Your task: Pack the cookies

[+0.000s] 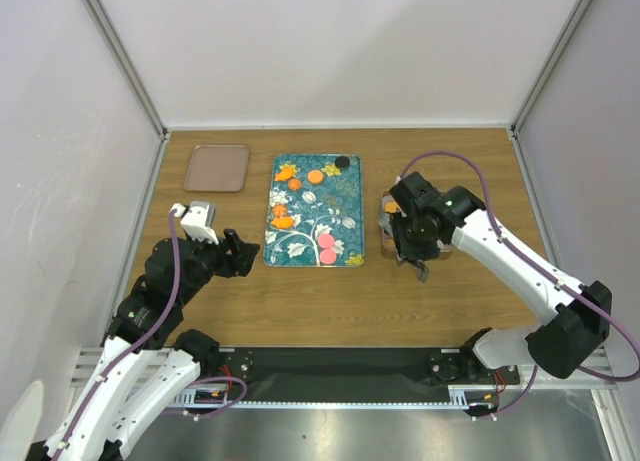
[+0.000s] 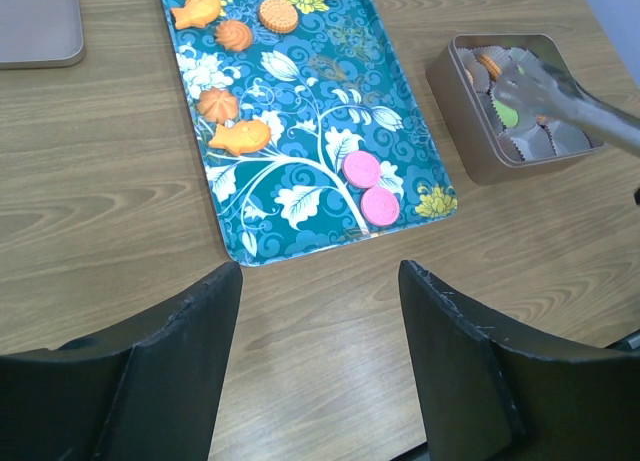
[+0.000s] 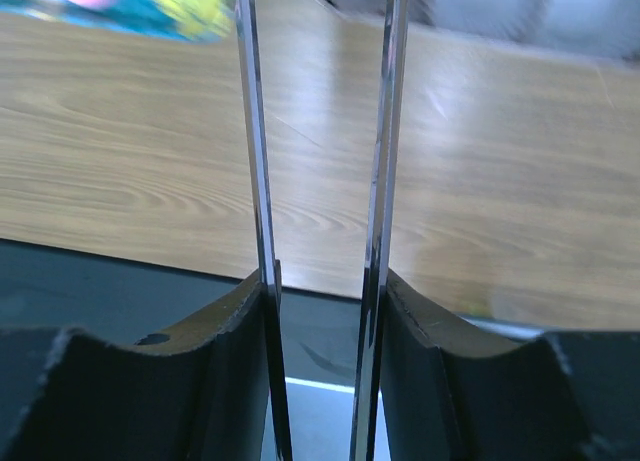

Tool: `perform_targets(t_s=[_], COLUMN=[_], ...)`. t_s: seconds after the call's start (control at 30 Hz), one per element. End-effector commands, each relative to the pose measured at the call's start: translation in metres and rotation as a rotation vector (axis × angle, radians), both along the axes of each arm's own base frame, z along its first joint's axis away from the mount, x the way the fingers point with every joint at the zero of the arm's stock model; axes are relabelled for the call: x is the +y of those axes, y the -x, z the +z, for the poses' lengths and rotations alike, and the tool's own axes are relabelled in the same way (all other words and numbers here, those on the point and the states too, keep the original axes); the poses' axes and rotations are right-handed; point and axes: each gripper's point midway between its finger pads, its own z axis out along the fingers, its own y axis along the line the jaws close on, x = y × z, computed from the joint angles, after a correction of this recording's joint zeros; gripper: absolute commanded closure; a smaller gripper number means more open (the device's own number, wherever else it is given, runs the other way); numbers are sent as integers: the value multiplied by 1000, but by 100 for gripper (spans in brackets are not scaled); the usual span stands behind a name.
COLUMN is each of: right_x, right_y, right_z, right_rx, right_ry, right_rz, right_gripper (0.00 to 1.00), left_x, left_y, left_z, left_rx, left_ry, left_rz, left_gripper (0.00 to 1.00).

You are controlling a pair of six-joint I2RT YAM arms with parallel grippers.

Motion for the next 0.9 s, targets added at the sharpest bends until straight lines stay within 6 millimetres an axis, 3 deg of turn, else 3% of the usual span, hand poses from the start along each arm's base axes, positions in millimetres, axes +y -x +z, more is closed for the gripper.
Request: perform_targets(t_s=[0.0, 0.07, 0.1, 0.13, 0.17, 0.2, 0.23, 0.27, 0.3, 0.33, 0.37, 0.4, 0.43, 0.47, 0.5, 0.53, 0.57, 0.6, 0.63, 0.67, 0.73, 0.87], right_x=[50, 77, 97, 112, 132, 152, 166, 192, 215, 235, 262, 278, 304, 319, 341, 360, 374, 396, 397, 411, 418, 438], right_y=[-33, -48, -59, -66, -80, -87, -93, -100, -95, -100, -105, -106, -104, -104, -108, -98, -100, -98, -103, -97, -94, -83], right_z=[28, 45, 43, 45, 60, 47, 47, 67, 64, 40, 61, 57, 27, 23, 46, 37, 3, -10, 2, -26, -48, -72], right_rx=[-118, -171, -192, -203, -257, -240, -255, -296, -296, -273, -316, -317, -301, -308, -359, -361, -351, -391, -421, -413, -414, -467], right_ry=[-140, -202, -223, -250, -310, -309, -324, -393, -401, -371, -419, -422, -380, -383, -436, -428, -378, -360, -370, -346, -331, -332], right_rz=[38, 68, 88, 109, 125, 140, 153, 189, 231, 255, 281, 305, 335, 351, 370, 401, 422, 450, 437, 465, 476, 512], right_gripper=[55, 55, 55, 54, 55, 55, 55, 55, 55, 55, 55, 55, 55, 55, 55, 55, 55, 54, 54, 53, 53, 53], left_x=[1, 6, 11, 14, 15, 19, 24, 29, 34, 42, 45, 47, 51, 51, 50, 51, 49, 49, 48, 48, 49, 48], left_y=[-1, 0, -1, 3, 5, 5, 11, 13, 16, 19, 23, 25, 31, 32, 34, 37, 36, 38, 37, 38, 39, 34], left_z=[16, 32, 42, 66, 80, 93, 122, 133, 145, 168, 175, 183, 200, 204, 207, 214, 215, 217, 217, 217, 217, 211], left_rx=[-54, -91, -113, -154, -179, -203, -256, -269, -287, -322, -329, -341, -373, -371, -373, -380, -372, -372, -367, -364, -361, -342], left_ry=[21, 27, 35, 63, 79, 88, 116, 118, 121, 132, 133, 138, 161, 165, 169, 180, 180, 181, 177, 176, 171, 145], left_rz=[8, 29, 54, 64, 68, 84, 100, 115, 134, 165, 172, 175, 183, 180, 175, 168, 162, 156, 156, 154, 154, 159], left_gripper=[30, 31, 31, 31, 31, 31, 31, 30, 30, 30, 30, 30, 30, 29, 29, 29, 29, 29, 29, 29, 29, 29])
